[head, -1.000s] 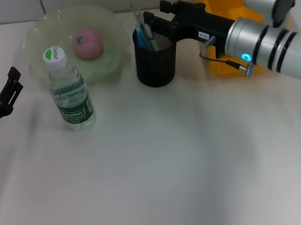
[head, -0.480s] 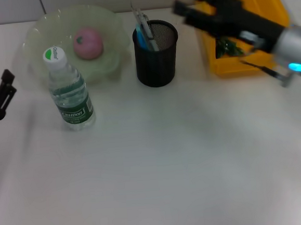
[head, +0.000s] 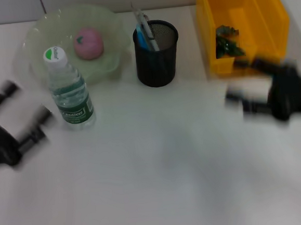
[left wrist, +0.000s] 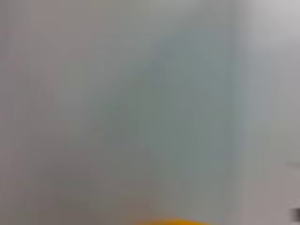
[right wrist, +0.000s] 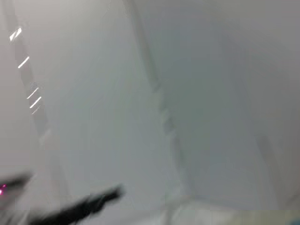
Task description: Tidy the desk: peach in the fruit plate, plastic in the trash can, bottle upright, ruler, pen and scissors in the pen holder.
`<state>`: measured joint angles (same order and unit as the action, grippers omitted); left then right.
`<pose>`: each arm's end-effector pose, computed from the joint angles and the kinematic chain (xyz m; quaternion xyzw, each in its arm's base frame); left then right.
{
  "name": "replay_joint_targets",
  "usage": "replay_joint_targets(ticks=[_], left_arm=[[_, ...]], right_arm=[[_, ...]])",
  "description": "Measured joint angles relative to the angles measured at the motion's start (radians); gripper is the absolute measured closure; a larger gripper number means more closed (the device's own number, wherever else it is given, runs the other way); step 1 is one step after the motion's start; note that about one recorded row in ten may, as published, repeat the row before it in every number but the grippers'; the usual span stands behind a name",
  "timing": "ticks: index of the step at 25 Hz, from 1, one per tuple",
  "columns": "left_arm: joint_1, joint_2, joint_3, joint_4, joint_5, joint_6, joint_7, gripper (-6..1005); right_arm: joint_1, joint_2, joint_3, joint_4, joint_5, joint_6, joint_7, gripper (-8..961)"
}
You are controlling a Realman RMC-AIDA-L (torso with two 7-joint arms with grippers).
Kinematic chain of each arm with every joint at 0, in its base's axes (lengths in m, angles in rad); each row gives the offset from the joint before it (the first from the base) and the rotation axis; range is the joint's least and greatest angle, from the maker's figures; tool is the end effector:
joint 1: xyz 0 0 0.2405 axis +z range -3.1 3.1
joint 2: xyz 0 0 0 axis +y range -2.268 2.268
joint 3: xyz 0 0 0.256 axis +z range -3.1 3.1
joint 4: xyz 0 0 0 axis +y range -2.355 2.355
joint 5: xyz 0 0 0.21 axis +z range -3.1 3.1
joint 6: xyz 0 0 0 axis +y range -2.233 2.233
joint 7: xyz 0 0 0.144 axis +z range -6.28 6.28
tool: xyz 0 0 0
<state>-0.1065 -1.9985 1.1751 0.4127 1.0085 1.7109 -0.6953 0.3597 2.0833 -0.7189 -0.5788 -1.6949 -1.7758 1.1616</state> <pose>-0.3194 0.2162 0.0247 -0.8333 -0.1091 -0.4247 0.3367 0.2702 0.2734 0.0111 -0.8922 0.1644 0.3960 0.1417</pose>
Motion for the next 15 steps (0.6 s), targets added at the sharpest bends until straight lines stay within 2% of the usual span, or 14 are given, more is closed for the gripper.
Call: replay_joint_targets(ticks=[1, 2, 3, 4, 7, 11, 15], left_arm=[[-0.004, 0.005, 0.015, 0.028, 0.061, 0.013, -0.023, 182], [-0.033, 0.009, 0.023, 0.057, 0.199, 0.028, -0.091, 182], [-0.033, 0.009, 0.023, 0.057, 0.199, 0.028, -0.091, 182], [-0.054, 0.008, 0.023, 0.058, 0.262, 0.029, -0.127, 182], [-0.160, -0.006, 0.002, 0.031, 0.502, 0.015, -0.265, 183], [-0.191, -0.024, -0.017, 0.026, 0.568, -0.011, -0.293, 183], [-0.194, -0.026, -0.020, 0.028, 0.569, -0.020, -0.294, 184]], right_arm=[[-0.017, 0.001, -0.019, -0.028, -0.037, -0.020, 0.004, 136], [-0.035, 0.002, -0.036, -0.055, -0.078, -0.041, 0.006, 136], [-0.051, 0.003, -0.049, -0.073, -0.121, -0.068, 0.006, 136], [-0.056, 0.003, -0.053, -0.076, -0.142, -0.082, 0.002, 136], [-0.062, 0.004, -0.065, -0.076, -0.200, -0.113, -0.013, 136], [-0.059, 0.007, -0.111, -0.062, -0.224, -0.086, -0.021, 136], [-0.056, 0.007, -0.124, -0.049, -0.224, -0.057, -0.023, 136]])
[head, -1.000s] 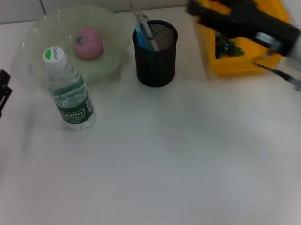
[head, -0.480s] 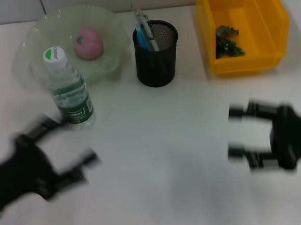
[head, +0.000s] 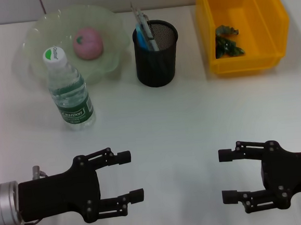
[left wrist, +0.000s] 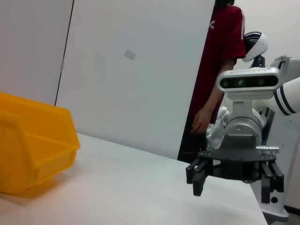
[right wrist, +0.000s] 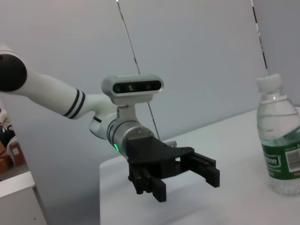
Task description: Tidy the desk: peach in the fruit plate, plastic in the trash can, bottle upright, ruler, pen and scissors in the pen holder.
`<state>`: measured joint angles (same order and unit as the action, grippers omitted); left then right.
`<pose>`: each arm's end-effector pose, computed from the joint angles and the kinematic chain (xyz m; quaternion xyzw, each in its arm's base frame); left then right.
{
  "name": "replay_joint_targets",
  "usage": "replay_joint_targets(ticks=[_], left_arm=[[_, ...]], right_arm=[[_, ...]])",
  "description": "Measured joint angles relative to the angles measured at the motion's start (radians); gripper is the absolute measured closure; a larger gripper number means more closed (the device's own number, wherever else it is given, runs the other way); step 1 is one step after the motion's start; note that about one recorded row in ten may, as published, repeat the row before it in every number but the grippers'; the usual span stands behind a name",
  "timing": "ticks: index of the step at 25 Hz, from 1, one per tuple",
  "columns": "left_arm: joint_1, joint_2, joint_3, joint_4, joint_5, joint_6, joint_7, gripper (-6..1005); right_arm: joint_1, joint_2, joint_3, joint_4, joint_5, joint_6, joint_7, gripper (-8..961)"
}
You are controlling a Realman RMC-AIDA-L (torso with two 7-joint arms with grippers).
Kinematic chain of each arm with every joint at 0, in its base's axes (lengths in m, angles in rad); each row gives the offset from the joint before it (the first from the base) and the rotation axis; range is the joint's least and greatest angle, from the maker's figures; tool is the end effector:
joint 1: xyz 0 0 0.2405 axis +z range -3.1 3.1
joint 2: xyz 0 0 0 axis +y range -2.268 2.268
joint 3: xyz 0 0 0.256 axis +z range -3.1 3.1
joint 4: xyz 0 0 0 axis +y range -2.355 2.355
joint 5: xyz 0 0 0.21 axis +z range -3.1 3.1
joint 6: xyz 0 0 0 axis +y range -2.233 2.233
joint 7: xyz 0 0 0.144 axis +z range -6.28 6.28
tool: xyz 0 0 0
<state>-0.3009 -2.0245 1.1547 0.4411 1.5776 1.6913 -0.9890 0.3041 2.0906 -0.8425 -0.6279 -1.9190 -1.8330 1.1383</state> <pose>-0.2895 0.2283 -0.0362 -0.9349 -0.1458 -0.3199 0.0484 0.2843 0.2297 -0.0182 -0.9418 0.1549 0.2976 0.0210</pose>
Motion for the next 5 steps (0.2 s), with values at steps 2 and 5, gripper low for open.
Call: replay_joint_targets(ticks=[2, 5], left_arm=[[0.001, 0.000, -0.005, 0.001, -0.001, -0.002, 0.000, 184], [0.002, 0.000, -0.016, 0.001, 0.000, -0.003, 0.001, 184]], right_arm=[[0.008, 0.000, -0.002, 0.012, -0.001, 0.018, 0.000, 136], [0.013, -0.002, -0.002, 0.020, -0.002, 0.026, 0.000, 136]])
